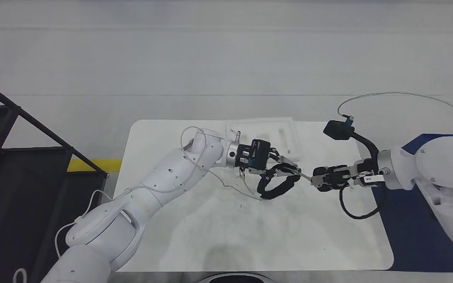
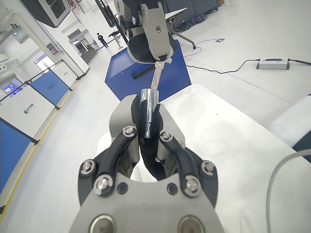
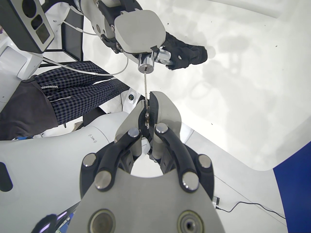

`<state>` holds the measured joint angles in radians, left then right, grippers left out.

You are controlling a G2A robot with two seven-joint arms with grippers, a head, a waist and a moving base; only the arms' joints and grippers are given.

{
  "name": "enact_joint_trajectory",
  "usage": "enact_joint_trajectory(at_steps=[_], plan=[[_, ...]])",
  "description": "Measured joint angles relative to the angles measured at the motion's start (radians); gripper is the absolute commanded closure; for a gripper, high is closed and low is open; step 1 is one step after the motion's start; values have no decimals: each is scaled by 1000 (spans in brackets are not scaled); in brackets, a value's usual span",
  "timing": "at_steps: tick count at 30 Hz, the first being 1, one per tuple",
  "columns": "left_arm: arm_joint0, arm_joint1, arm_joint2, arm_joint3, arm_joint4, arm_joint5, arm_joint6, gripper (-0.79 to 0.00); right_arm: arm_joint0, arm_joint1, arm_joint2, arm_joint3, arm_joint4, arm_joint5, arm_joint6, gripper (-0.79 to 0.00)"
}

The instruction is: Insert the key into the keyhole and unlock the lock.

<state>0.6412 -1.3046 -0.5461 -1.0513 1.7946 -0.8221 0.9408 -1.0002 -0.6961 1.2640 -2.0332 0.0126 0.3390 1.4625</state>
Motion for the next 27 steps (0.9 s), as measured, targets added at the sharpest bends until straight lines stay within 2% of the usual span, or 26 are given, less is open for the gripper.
enact_joint_trajectory(at_steps=[27], plan=[[-7, -6, 11, -8, 5, -18, -2, 0, 17, 10, -13, 25, 14, -9, -10, 0]])
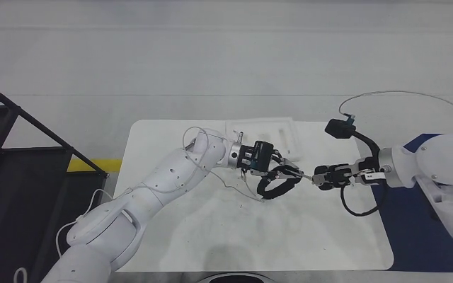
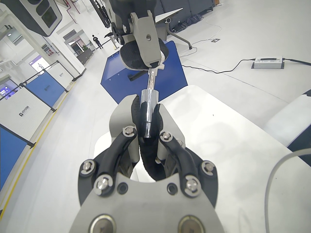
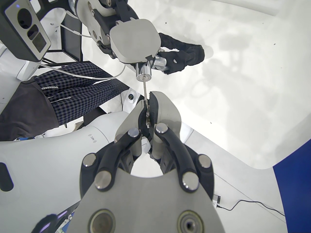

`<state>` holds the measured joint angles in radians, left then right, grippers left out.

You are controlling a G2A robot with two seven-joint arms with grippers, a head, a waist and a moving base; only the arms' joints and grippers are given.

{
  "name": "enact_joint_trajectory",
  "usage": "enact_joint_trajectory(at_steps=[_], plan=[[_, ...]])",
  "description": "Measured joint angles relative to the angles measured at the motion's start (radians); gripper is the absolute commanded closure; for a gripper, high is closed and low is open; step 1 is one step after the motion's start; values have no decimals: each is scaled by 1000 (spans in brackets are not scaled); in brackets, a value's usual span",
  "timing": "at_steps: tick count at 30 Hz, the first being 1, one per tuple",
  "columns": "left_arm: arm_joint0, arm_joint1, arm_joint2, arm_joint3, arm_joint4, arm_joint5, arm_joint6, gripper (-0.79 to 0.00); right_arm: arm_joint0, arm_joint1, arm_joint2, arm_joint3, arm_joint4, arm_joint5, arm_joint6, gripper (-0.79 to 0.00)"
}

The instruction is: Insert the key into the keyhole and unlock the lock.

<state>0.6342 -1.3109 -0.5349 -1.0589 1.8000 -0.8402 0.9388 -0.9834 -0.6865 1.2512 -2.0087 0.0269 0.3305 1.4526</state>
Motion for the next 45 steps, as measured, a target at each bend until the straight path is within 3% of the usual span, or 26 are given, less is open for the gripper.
enact_joint_trajectory(at_steps=[18, 19, 20, 21, 31, 36, 41, 45], plan=[[-9, -13, 13, 10, -15, -5, 8, 0, 42, -5, -53, 33, 13, -13, -14, 0], [-9, -13, 13, 11, -16, -5, 8, 0, 45, -6, -56, 36, 16, -13, -17, -157], [-8, -14, 14, 12, -16, -5, 8, 0, 48, -7, -59, 39, 18, -14, -20, -376], [-8, -14, 14, 13, -18, -5, 8, 0, 51, -8, -62, 43, 21, -15, -23, -785], [14, -19, -5, 48, -100, -22, -1, 0, 71, -13, -47, 77, 94, -95, -74, -785], [39, -20, -54, 69, -240, -55, -58, 0, 67, -13, -4, 101, 176, -297, -83, -785], [72, -6, -110, 36, -348, -89, -124, 0, 38, -11, 38, 127, 217, -532, -116, -785], [115, 10, -165, 1, -440, -115, -188, 0, -4, -15, 65, 165, 336, -721, -163, -785]])
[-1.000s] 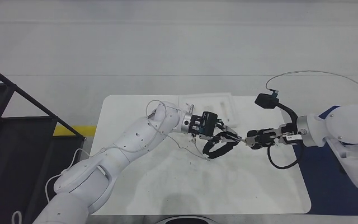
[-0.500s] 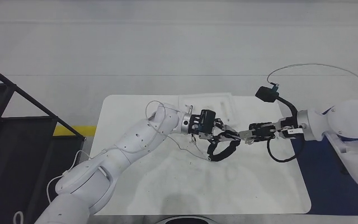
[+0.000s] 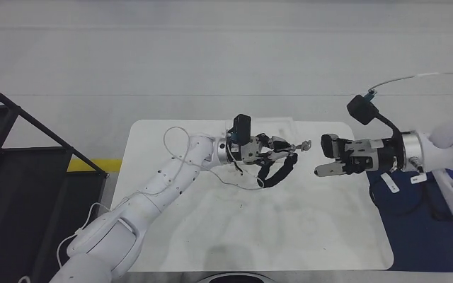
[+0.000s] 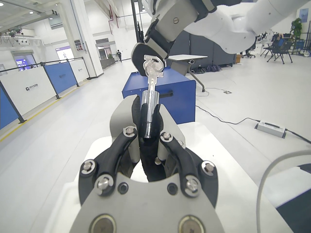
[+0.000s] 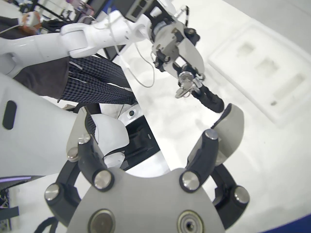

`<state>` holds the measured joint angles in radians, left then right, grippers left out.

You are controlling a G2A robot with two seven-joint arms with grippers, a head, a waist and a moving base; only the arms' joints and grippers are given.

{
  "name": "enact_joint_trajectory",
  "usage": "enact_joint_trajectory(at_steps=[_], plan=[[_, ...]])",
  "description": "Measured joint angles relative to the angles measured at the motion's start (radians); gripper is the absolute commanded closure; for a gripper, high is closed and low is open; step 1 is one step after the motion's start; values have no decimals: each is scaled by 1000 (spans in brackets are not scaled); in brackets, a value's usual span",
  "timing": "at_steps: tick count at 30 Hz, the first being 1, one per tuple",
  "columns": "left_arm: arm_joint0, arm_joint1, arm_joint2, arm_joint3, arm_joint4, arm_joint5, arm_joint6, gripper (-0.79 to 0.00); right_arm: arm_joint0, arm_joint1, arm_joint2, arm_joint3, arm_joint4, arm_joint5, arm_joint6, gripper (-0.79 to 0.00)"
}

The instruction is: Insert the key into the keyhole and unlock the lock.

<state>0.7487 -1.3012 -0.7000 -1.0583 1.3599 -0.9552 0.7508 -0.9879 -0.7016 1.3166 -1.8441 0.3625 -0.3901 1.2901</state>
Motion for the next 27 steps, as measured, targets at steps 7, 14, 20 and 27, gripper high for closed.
enact_joint_trajectory(at_steps=[7, 14, 20, 27], plan=[[61, 19, -67, -64, -122, -21, -132, 0, -70, -7, 42, 40, 119, -161, -136, -785], [90, 35, -115, -159, -136, -6, -257, 0, -68, -7, 41, 39, 117, -157, -132, -785], [115, 46, -147, -220, -133, 3, -322, 0, -81, -7, 47, 29, 69, -158, -158, -785], [120, 52, -177, -220, -170, -19, -388, 0, -86, -3, 54, -43, -370, -413, -271, -785]])
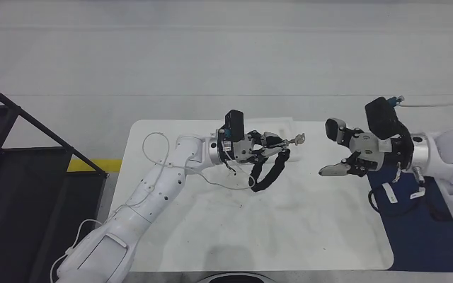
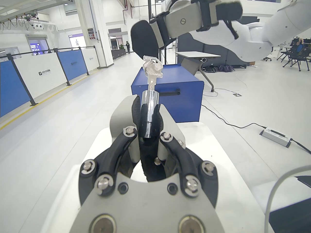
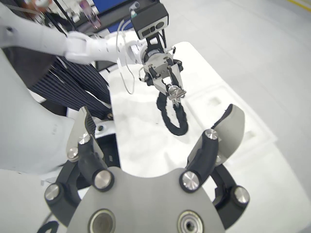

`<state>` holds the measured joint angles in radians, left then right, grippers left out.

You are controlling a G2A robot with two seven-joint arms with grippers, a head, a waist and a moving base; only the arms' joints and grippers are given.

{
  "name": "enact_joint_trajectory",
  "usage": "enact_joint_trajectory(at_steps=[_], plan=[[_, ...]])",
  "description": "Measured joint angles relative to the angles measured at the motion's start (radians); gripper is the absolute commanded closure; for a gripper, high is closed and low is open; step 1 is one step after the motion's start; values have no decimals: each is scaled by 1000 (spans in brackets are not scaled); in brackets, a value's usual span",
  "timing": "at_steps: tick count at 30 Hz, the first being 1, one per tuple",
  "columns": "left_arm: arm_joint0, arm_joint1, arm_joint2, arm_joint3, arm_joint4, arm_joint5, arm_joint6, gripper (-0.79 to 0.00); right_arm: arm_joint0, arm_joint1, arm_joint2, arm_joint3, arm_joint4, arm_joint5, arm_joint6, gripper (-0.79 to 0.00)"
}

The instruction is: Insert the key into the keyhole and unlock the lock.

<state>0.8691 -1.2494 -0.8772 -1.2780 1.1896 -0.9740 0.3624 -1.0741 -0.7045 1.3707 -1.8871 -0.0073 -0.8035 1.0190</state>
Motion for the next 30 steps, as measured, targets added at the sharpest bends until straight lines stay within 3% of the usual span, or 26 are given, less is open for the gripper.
enact_joint_trajectory(at_steps=[7, 14, 18, 21, 22, 24, 30], plan=[[-8, 5, -15, -7, -46, -39, -103, 0, 37, 17, -59, 21, -393, -179, -181, -785], [-31, 8, 14, -1, -117, -38, -219, 0, 66, 4, -71, -7, -686, -209, -321, -763], [-53, 10, 44, 17, -169, -38, -279, 0, 66, -2, -118, -21, -808, -209, -367, -585], [-76, 11, 71, 29, -212, -38, -320, 0, 77, -5, -145, -18, -871, -209, -407, -536], [-83, 11, 78, 31, -222, -38, -330, 0, 81, -5, -150, -16, -885, -209, -421, -465], [-97, 12, 92, 38, -243, -38, -349, 0, 86, -6, -158, -12, -913, -209, -451, -394], [-125, 14, 129, 52, -288, -38, -381, 0, 85, -5, -172, -20, -964, -209, -510, -369]])
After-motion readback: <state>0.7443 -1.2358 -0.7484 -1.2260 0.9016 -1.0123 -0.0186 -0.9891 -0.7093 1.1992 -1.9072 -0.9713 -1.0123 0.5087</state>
